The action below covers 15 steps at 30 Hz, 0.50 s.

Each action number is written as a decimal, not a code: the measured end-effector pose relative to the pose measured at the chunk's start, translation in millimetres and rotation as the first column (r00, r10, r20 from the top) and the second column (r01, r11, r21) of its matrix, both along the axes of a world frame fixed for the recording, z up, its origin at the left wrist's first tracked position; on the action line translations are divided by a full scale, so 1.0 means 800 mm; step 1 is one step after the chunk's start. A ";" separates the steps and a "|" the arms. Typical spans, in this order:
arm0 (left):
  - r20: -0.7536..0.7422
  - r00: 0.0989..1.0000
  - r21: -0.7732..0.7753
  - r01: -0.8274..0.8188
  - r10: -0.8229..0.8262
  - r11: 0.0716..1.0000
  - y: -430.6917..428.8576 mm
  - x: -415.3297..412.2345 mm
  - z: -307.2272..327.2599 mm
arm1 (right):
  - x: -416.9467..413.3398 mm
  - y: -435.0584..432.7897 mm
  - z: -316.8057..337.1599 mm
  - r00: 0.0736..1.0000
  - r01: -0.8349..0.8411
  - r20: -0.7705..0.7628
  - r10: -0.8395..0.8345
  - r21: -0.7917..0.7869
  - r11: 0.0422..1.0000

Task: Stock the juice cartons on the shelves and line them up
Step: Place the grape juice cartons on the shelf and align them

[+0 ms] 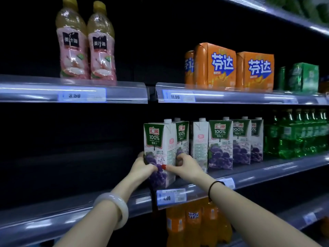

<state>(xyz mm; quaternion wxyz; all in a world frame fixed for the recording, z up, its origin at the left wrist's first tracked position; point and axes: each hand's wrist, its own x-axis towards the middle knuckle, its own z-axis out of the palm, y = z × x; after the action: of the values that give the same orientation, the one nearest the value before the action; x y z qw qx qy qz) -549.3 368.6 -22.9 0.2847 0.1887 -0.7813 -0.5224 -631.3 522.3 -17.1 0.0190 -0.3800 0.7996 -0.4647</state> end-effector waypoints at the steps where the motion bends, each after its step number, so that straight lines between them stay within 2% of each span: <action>1: -0.003 1.000 0.028 -0.001 0.002 1.000 -0.001 -0.003 0.001 | -0.005 -0.002 -0.002 1.000 -0.023 0.001 0.023 -0.008 1.000; 8: -0.021 0.993 -0.017 -0.120 0.120 0.993 0.007 -0.005 0.000 | -0.033 0.003 0.005 0.941 -0.276 0.172 0.290 -0.100 0.956; 12: -0.023 0.984 -0.045 -0.178 0.177 0.983 0.019 0.005 0.004 | -0.039 -0.002 0.003 0.924 -0.314 0.205 0.323 -0.078 0.946; 15: -0.027 0.977 -0.042 -0.213 0.212 0.976 0.031 0.013 0.005 | -0.043 -0.005 0.003 0.889 -0.338 0.289 0.355 -0.108 0.935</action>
<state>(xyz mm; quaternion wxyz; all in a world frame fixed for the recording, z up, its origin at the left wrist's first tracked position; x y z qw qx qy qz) -538.8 393.3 -19.2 0.3520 0.2587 -0.7649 -0.4734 -665.4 518.7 -14.5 0.2138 -0.4409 0.6934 -0.5283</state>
